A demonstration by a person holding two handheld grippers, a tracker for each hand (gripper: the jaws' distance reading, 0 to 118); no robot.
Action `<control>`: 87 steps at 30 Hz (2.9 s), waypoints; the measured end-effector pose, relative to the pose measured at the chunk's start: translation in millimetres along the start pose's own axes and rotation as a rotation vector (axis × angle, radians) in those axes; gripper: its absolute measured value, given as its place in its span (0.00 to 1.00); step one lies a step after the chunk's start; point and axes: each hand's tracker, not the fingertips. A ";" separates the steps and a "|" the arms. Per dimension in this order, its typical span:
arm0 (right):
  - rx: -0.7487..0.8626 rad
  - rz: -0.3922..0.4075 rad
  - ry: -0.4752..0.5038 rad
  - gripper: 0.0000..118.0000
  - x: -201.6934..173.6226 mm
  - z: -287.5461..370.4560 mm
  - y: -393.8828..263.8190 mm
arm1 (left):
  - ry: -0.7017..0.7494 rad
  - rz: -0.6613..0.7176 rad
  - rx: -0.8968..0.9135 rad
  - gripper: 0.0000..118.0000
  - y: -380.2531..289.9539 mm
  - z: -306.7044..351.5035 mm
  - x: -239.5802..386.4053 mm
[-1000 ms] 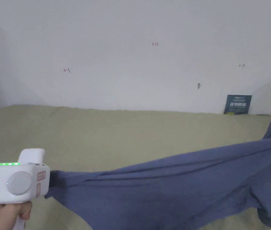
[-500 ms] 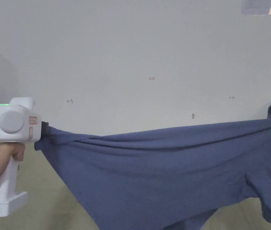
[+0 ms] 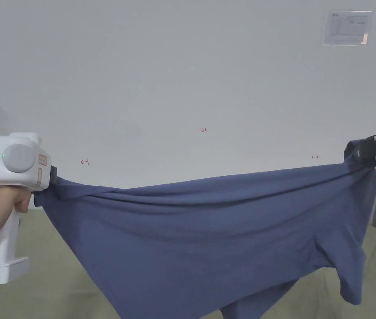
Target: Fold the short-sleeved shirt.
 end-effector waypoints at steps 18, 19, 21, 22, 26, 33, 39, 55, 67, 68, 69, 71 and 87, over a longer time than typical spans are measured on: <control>-0.018 0.001 -0.049 0.03 -16.5 -147.5 25.8 | 0.090 -0.056 0.013 0.04 49.6 -139.1 59.4; -0.024 0.001 -0.053 0.03 -16.8 -154.4 23.4 | 0.088 -0.056 0.014 0.04 48.8 -146.0 62.0; -0.034 -0.009 -0.055 0.03 -16.4 -165.0 15.9 | 0.087 -0.055 0.012 0.04 41.1 -148.7 69.9; -0.041 -0.011 -0.056 0.03 -13.2 -176.1 11.6 | 0.084 -0.055 0.008 0.04 36.1 -152.7 72.0; -0.076 0.011 -0.050 0.03 -9.4 -189.5 -11.3 | 0.070 -0.063 -0.013 0.04 15.8 -165.7 74.3; -0.114 0.008 -0.036 0.03 -8.7 -179.9 -51.5 | 0.044 -0.066 -0.053 0.04 -22.5 -165.6 65.6; -0.151 0.005 0.011 0.03 -7.6 -132.9 -114.5 | -0.006 -0.090 -0.060 0.04 -85.0 -121.9 42.2; -0.489 -0.146 0.072 0.03 7.4 4.4 -400.6 | -0.063 -0.033 -0.392 0.04 -339.4 -17.1 -6.6; -0.602 -0.243 0.035 0.03 14.6 10.0 -480.6 | -0.033 0.039 -0.550 0.04 -408.3 -24.3 -20.3; -0.601 -0.241 0.033 0.03 14.1 9.9 -481.2 | -0.031 0.036 -0.550 0.04 -408.7 -23.5 -19.4; -0.604 -0.237 0.031 0.03 13.8 9.0 -481.7 | -0.030 0.032 -0.549 0.04 -411.5 -29.1 -25.2; -0.609 -0.235 0.016 0.04 12.0 10.5 -479.3 | -0.031 0.027 -0.550 0.04 -409.8 -29.0 -24.9; -0.543 -0.191 0.139 0.48 -40.1 61.9 -427.8 | -0.100 0.044 -0.495 0.80 -391.8 44.6 -61.3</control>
